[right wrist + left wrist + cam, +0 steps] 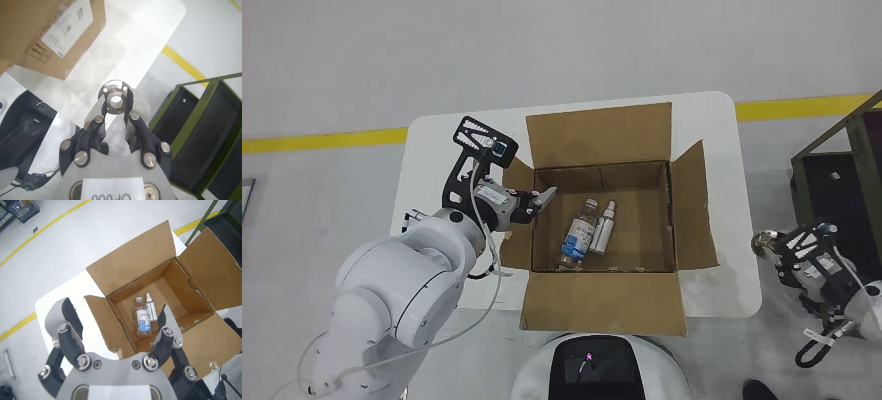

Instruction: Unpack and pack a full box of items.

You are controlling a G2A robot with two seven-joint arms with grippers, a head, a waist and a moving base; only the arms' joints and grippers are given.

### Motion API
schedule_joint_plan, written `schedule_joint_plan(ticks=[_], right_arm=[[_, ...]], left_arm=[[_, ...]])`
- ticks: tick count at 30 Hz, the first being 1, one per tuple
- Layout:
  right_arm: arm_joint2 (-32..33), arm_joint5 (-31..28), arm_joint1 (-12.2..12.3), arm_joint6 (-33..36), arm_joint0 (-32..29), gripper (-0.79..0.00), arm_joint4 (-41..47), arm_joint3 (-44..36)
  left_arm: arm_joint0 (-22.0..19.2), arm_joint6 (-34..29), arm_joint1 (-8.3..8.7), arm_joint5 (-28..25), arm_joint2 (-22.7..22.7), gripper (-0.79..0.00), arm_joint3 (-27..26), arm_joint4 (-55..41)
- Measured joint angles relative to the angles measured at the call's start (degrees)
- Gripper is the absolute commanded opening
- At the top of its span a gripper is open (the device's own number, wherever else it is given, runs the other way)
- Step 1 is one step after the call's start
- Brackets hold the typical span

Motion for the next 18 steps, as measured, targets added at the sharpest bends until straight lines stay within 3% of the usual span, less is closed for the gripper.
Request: schedule_joint_plan(ticks=[7,15,18], right_arm=[[2.46,-3.13,0.70,-0.10,0.77,-0.785,5.37,-2.41],[2.42,-2.83,0.66,-0.28,0.75,-0.785,5.37,-2.28],[2.23,-0.06,0.51,-4.35,0.79,-0.785,4.92,-2.62]], left_arm=[[0.00,0.00,0.00,0.00,0.00,0.000,0.00,0.00],[0.11,0.16,0.00,-0.01,-0.08,0.000,0.04,0.07],[1.25,3.77,0.15,-0.68,-1.28,0.000,0.25,2.00]])
